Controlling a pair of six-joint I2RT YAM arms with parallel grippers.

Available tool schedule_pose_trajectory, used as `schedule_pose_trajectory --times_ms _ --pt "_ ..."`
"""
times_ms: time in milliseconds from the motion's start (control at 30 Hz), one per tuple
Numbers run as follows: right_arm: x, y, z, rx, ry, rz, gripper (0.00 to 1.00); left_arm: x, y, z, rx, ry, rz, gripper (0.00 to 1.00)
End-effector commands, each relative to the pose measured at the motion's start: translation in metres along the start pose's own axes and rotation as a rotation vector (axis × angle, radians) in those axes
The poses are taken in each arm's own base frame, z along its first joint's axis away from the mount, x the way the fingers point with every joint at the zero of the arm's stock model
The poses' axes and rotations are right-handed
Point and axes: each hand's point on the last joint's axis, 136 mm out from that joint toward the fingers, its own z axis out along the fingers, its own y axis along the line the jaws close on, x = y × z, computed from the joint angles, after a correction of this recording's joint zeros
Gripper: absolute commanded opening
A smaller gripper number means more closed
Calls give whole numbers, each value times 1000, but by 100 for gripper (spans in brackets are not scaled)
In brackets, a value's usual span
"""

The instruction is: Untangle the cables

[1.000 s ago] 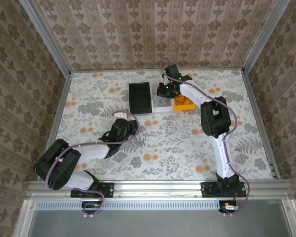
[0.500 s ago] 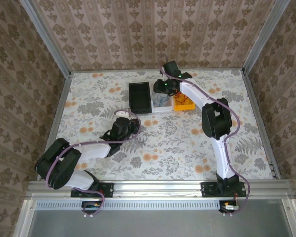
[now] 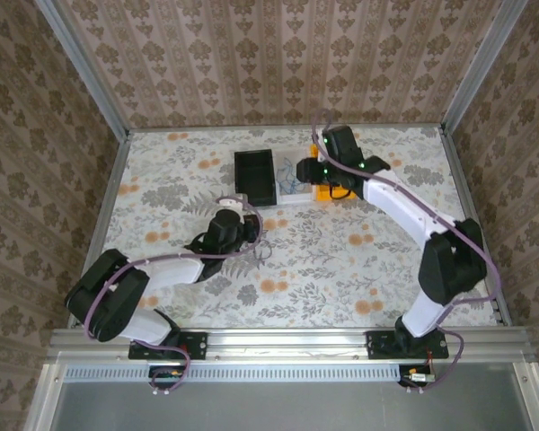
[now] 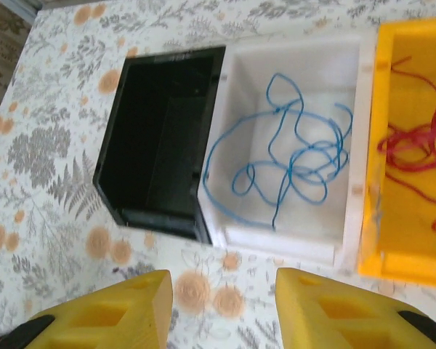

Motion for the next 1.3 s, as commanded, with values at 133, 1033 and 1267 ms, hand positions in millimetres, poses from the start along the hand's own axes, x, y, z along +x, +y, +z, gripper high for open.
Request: schedule_pose_trajectory --times_ms 133,1033,1267 --pt "56 -6 -24 60 -9 8 44 5 -32 15 90 69 102 19" --pt "102 23 -17 -40 80 -56 44 -40 65 -70 -402 -74 -2 90" --pt "132 74 14 -192 207 -163 45 -13 95 -75 -423 83 -76 88"
